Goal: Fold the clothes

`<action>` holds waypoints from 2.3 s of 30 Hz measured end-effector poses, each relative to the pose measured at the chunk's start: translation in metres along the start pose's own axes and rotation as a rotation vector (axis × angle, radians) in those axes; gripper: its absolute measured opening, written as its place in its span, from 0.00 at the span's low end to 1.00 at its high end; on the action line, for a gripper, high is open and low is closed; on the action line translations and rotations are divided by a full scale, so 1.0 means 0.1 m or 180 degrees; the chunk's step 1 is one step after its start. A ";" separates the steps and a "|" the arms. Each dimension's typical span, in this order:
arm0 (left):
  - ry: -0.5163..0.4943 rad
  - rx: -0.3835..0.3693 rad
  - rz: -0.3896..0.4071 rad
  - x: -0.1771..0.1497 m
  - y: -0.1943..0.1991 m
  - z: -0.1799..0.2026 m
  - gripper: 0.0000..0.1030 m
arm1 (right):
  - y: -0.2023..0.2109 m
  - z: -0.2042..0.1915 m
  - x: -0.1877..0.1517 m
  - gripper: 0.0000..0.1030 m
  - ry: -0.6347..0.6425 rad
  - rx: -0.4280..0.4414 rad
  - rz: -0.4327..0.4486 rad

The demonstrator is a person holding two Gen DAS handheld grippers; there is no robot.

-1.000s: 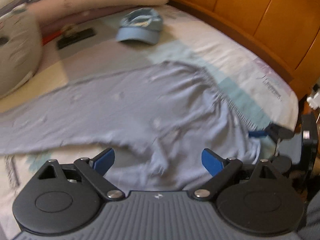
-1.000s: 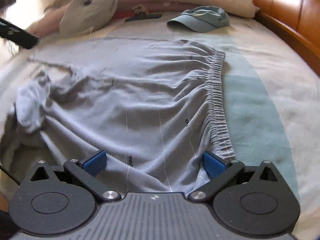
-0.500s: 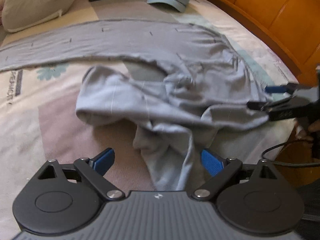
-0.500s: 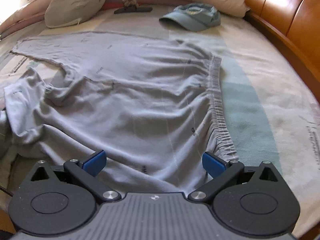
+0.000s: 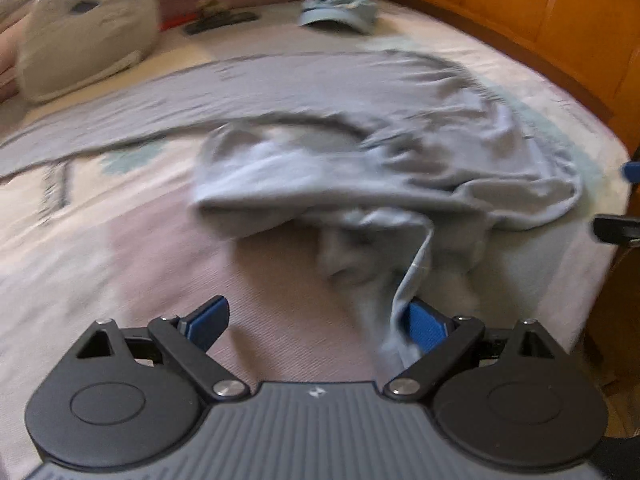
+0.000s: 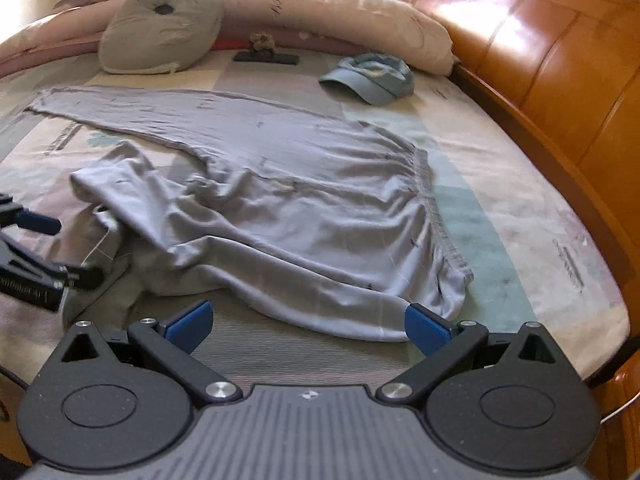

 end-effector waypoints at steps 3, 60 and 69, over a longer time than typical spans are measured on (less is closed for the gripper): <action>0.0179 0.0067 -0.0057 -0.10 0.09 -0.22 0.91 | 0.01 -0.04 0.00 1.00 0.0031 0.0025 0.0011; 0.0593 0.1095 0.0466 -0.32 0.41 -0.51 0.91 | -0.38 -0.35 0.29 1.00 0.0196 0.0854 0.0134; 0.0905 0.1540 0.0457 -0.70 0.78 -1.29 0.91 | -0.25 -0.73 0.35 1.00 0.0277 0.0834 0.0172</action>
Point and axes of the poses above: each gripper's, at about its wrist camera, not at the fingertips, and y roughly against the way its jaws point, z to its right, x to its top, the point moved 8 cm from there along -y, roughly the way its jaws point, and after that the axes turned 4 degrees about -x, right-handed, at the moved point
